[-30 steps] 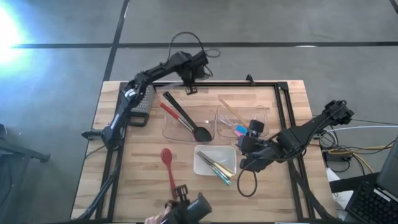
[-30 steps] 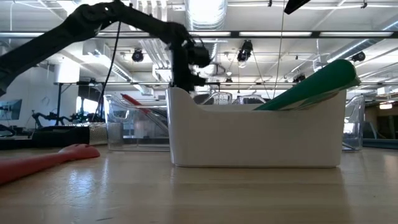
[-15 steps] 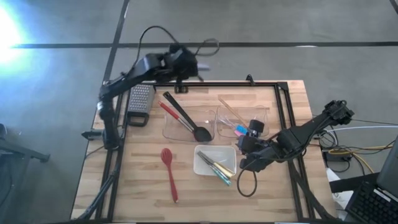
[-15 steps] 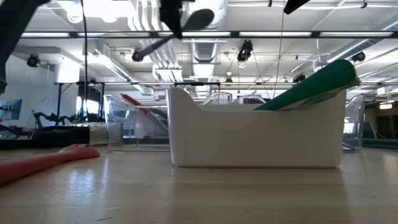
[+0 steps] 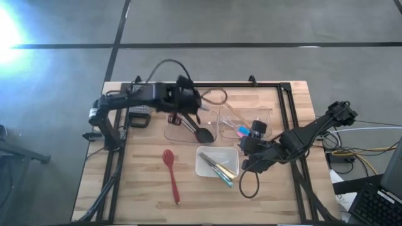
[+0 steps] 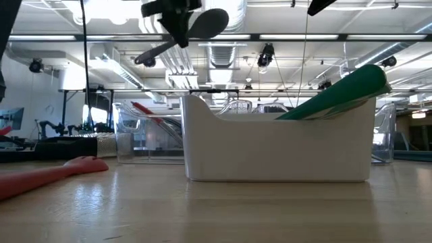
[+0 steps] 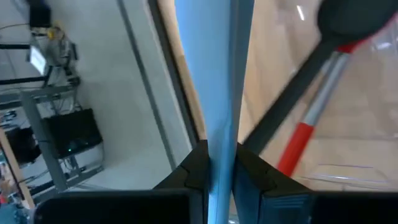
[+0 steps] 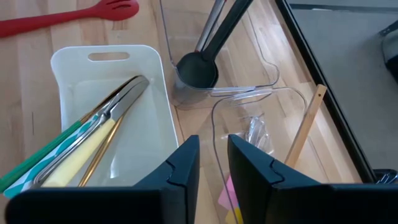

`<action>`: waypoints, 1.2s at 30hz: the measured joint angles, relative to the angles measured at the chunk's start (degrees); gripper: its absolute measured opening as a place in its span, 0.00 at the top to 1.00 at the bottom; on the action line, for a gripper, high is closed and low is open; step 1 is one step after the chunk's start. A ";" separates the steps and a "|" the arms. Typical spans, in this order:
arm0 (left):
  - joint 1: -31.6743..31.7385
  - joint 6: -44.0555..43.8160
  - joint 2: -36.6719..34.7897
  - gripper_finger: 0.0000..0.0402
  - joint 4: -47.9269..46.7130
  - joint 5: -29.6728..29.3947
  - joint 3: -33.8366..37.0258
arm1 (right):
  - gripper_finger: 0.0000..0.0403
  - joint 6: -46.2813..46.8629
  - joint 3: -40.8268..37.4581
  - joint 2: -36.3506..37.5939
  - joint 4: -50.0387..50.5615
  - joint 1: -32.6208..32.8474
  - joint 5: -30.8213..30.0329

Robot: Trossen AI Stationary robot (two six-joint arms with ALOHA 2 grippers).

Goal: Pick & Place Kitchen Items
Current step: Put the blue serving spoon into the left transparent bin

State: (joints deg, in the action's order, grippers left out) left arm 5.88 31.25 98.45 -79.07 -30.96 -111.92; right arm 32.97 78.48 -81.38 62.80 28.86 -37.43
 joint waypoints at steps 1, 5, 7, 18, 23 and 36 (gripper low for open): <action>-0.66 -0.46 0.00 0.90 0.45 -0.02 1.51 | 0.81 0.00 0.00 0.00 0.00 0.00 0.00; -2.79 -0.59 0.00 0.90 2.11 -0.46 7.89 | 0.82 0.00 0.00 0.00 -0.01 -0.02 0.00; -3.27 0.61 0.00 0.90 3.83 -1.38 11.06 | 0.81 0.00 0.00 0.00 -0.01 -0.05 0.00; -3.35 7.67 4.31 0.90 11.43 -4.23 18.94 | 0.78 0.02 0.00 0.00 -0.17 -0.20 -0.09; -3.35 7.05 8.17 0.90 11.79 -7.06 18.95 | 0.80 0.04 0.00 0.00 -0.17 -0.15 -0.07; -3.97 3.58 15.93 0.90 10.35 -6.03 19.10 | 0.81 0.02 0.00 0.00 0.07 -0.15 -0.04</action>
State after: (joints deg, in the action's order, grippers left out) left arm 1.91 34.84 114.39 -68.72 -36.99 -92.82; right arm 32.99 78.48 -81.38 62.87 28.71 -37.47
